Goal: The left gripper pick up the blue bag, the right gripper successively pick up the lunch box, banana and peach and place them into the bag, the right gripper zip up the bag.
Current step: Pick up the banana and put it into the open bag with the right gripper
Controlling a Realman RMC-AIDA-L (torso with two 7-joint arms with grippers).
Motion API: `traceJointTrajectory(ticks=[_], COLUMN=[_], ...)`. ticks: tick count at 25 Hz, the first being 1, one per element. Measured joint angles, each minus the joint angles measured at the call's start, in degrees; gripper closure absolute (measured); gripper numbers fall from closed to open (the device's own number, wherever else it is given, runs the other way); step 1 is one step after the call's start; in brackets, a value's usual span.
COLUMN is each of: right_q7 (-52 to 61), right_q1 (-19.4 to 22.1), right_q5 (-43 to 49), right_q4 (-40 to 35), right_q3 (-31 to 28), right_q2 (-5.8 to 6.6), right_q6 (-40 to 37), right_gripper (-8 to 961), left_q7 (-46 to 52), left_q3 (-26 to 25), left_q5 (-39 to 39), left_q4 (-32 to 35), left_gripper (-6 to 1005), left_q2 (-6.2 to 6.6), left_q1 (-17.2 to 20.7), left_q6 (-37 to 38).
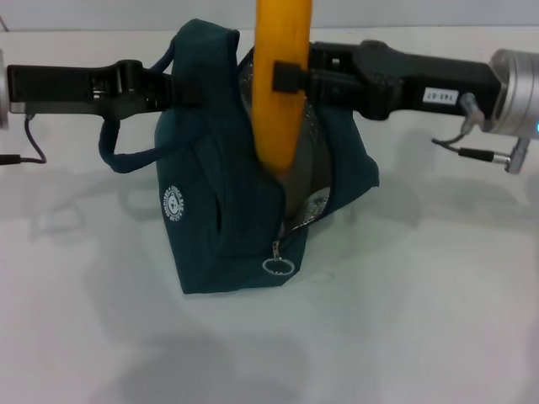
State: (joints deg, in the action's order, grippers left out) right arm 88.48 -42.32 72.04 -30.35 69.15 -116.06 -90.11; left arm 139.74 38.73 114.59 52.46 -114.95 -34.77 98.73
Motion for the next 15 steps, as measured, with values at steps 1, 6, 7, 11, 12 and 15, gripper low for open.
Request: traceJointTrajectory(ticks=[1,6,7,11,12,15], right_q7=[0.04,0.11,0.11,-0.26,-0.50,-0.93], right_q1=[0.31,1.44,1.68,2.43,2.47,2.53], right_q5=[-0.01,0.21,0.28,1.17,1.68,2.45], right_q4=[-0.01,-0.04,-0.03,0.02,0.03,0.28], right_q3=[0.04,0.10,0.12,0.19,0.20,0.43], right_q2=[0.03,0.38,0.42,0.52,0.52,0.35], right_q6=[-0.28,-1.47,-1.50,-0.98,-0.74,0.58], right_gripper=[519,519,519,520,520,497], left_q7=[-0.17,-0.41,-0.42,-0.43,-0.43,-0.43], left_q3=[-0.03,-0.06,-0.07,-0.06,-0.07,-0.06], left_q5=[0.03,0.10,0.10,0.00,-0.01,-0.03], left_q4=[-0.04,-0.14,-0.15,-0.17,-0.17,-0.17], left_gripper=[950,950,950,950,950,950], left_q2=[0.00,-0.06,-0.06,-0.06,-0.07,-0.11], left_q1=[0.03,0.20,0.22,0.23,0.23,0.22], left_q6=[-0.01,-0.08,-0.10,-0.15,-0.17,-0.23])
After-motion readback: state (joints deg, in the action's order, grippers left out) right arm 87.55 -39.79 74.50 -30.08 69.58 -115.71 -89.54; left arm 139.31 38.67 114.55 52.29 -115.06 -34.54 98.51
